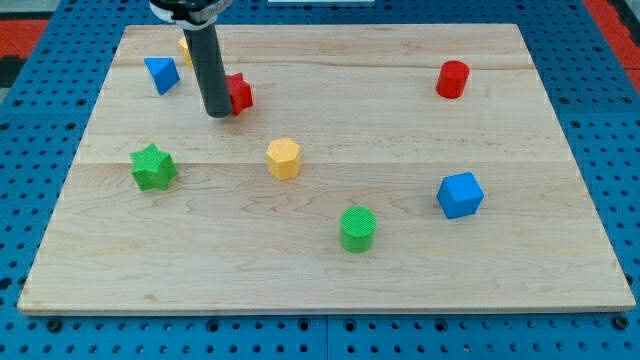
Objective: Push the red star towards the top center
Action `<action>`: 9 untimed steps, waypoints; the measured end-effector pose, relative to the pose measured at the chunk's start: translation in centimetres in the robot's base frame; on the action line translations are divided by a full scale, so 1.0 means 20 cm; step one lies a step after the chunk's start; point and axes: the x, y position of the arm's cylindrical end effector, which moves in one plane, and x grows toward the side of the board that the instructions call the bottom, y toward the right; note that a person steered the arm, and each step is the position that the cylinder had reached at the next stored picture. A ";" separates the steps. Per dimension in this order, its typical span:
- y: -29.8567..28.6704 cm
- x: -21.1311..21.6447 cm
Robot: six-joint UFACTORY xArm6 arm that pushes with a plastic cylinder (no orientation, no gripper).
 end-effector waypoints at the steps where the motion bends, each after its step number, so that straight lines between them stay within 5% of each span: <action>1: 0.14 -0.11; 2: 0.32 -0.23; 4: -0.04 -0.26; 6: 0.53 -0.26; 8: 0.22 -0.26; 9: 0.40 -0.42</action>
